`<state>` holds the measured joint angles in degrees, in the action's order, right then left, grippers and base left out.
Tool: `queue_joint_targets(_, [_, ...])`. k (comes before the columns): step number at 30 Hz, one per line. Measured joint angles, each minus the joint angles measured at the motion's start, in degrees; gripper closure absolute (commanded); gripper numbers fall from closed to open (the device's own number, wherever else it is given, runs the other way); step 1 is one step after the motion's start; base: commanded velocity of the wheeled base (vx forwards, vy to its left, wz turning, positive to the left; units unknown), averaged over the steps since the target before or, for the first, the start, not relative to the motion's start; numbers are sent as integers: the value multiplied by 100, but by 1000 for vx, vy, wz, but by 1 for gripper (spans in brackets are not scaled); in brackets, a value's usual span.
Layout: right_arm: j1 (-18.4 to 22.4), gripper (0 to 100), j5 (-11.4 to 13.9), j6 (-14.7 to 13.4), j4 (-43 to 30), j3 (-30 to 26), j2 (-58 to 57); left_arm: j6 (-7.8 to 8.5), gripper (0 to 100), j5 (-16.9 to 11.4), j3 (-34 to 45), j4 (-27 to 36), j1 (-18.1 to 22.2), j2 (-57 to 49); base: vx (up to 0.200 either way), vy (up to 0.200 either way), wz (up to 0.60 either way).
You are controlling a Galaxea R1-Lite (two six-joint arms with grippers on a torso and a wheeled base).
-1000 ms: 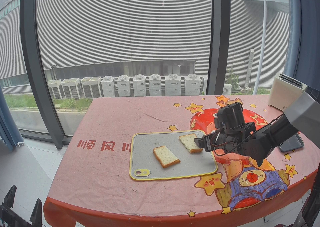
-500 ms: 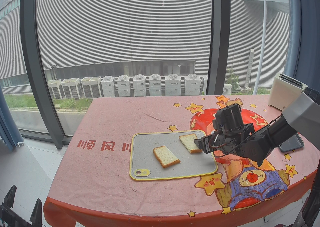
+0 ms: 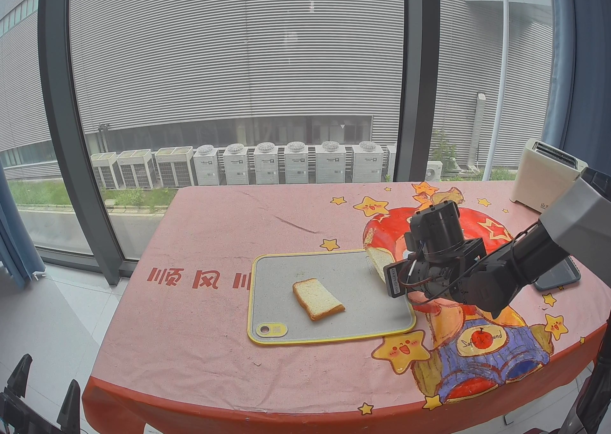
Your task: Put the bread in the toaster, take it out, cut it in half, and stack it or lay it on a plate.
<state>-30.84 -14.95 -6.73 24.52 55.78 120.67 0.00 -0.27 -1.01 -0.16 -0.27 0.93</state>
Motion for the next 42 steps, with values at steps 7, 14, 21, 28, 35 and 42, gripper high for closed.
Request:
queue_joint_targets(7, [-105, 100, 4, -27, 13, 30, -135, 0, 0, 0, 0, 0, 0, 0, 0, 0, 0])
queue_joint_targets(14, [-261, 100, 6, -27, 22, 9, -317, 0, 0, 2, 0, 0, 2, 0, 0, 0, 0])
queue_joint_targets(21, [-295, 0, -13, -27, 35, 11, -364, 0, 0, 0, 0, 2, 0, 0, 0, 0, 0])
queue_joint_targets(28, [-219, 0, -224, -20, -32, -9, -389, 0, 0, 0, 0, 0, 2, 0, 0, 0, 0])
queue_joint_targets(35, [-208, 0, -238, -20, -33, -113, -367, 2, 0, 0, 0, 0, 2, 0, 0, 0, 0])
queue_joint_targets(42, [-121, 0, -245, -29, -2, -116, -347, 0, 0, 0, 0, 0, 2, 0, 0, 0, 0])
